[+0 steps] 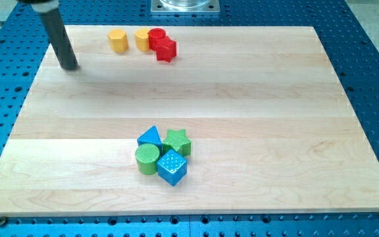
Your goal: Separate the yellow blocks and the red circle from the red star
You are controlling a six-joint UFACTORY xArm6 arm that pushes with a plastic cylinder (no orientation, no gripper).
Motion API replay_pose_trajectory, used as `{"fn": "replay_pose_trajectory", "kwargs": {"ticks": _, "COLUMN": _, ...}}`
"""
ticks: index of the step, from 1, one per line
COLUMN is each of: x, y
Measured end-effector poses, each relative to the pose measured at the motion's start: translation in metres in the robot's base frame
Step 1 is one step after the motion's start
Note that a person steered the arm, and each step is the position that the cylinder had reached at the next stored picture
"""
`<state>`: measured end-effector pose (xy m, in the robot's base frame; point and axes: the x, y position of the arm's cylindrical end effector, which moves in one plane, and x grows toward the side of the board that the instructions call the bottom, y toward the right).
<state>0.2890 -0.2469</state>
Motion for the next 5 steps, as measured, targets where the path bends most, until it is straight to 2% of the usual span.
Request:
{"fn": "replay_pose_trajectory", "kwargs": {"ticks": 2, "x": -0.035, "y": 0.086}}
{"fn": "replay_pose_trajectory", "kwargs": {"ticks": 3, "x": -0.055, "y": 0.066}}
{"fn": "replay_pose_trajectory", "kwargs": {"ticks": 4, "x": -0.06, "y": 0.083}}
{"fn": "replay_pose_trajectory", "kwargs": {"ticks": 5, "x": -0.048, "y": 0.152}}
